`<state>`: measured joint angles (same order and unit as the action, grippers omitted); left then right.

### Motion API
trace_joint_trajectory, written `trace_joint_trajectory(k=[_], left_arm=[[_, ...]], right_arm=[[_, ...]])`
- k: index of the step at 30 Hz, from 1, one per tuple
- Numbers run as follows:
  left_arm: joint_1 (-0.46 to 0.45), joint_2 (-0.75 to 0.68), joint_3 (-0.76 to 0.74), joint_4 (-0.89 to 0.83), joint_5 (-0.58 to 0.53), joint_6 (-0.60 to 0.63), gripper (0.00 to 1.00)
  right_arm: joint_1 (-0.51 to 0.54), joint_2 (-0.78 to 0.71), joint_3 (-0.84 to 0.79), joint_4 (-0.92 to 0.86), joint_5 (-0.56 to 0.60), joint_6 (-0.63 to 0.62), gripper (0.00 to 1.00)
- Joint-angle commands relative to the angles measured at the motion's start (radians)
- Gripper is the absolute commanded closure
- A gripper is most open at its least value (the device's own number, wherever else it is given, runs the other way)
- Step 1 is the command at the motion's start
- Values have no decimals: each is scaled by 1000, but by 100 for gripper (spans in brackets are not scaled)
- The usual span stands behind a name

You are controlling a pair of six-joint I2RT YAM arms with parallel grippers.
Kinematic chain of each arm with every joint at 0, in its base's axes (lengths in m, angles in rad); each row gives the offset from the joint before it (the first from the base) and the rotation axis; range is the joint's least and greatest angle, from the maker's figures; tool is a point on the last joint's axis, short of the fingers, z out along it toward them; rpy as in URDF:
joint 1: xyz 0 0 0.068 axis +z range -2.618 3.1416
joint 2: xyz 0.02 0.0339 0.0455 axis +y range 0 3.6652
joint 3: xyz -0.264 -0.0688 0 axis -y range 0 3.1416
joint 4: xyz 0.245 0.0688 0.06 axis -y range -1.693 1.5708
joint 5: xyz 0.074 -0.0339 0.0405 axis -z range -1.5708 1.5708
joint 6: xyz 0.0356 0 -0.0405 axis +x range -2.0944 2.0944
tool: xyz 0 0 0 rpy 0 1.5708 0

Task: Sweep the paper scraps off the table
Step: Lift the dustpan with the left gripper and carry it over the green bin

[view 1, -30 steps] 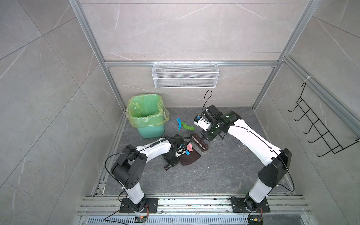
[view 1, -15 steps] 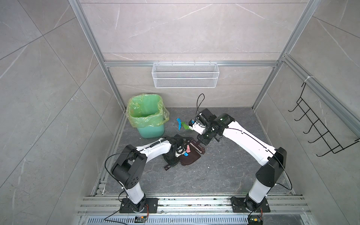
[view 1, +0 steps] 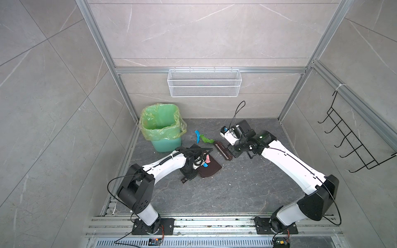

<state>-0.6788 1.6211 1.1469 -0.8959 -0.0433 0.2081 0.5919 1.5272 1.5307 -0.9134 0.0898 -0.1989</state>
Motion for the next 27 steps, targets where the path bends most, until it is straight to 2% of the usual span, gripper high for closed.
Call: trace_joint_trajectory(k=[1, 6, 12, 20, 27], left_arm=[[-2, -64, 66, -46, -13, -22, 100], [-2, -94, 153, -112, -28, -21, 100], [17, -90, 320, -229, -49, 22, 100], [125, -12, 621, -363, -68, 103, 100], [234, 43, 792, -451, -66, 151, 100]], right_arm=[[-60, -58, -36, 84, 19, 67, 100], [-138, -103, -96, 125, 2, 120, 100], [-164, -126, -140, 148, -5, 131, 100], [-171, -133, -170, 163, -22, 129, 100], [-176, -150, -190, 165, -28, 127, 100]])
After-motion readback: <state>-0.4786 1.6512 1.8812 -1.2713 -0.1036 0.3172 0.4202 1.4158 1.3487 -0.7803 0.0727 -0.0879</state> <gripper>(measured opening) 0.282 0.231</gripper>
